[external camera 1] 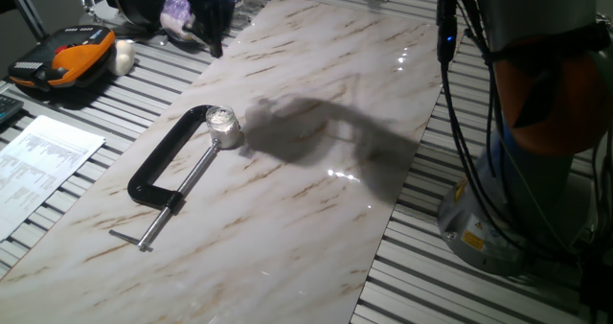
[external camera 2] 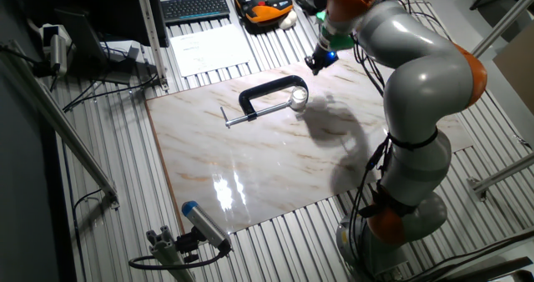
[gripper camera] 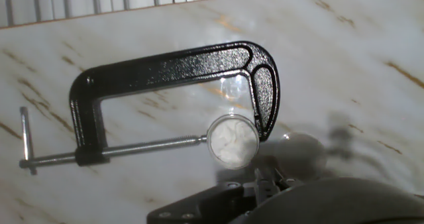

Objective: Unscrew the lid from the jar

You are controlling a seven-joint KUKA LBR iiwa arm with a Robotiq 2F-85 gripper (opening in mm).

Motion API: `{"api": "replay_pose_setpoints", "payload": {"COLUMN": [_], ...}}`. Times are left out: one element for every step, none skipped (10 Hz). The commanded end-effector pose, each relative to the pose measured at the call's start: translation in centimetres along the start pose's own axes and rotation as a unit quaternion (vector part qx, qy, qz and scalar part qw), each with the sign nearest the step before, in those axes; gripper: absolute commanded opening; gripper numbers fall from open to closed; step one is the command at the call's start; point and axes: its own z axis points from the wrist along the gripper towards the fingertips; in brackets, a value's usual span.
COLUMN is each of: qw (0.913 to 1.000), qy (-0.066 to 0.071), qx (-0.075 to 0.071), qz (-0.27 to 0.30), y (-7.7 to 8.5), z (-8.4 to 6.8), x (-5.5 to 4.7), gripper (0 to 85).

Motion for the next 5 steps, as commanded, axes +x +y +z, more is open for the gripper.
{"api": "replay_pose_setpoints", "payload": {"qw": [0.9999,0.9995,0.9994,0.999,0.9991], "qy": [-0.013,-0.029,-0.034,-0.038,-0.035], "qx": [-0.005,-0.007,-0.001,0.016,0.016], "qz": [-0.001,-0.006,-0.008,-0.017,-0.02], "y": [0.09,0.2,0.49,0.72,0.74], "z": [-1.11,-1.19,-1.45,-1.69,-1.9], "x": [0.03,0.06,0.03,0.03,0.0], "gripper": [0.0,0.0,0.0,0.0,0.0]}}
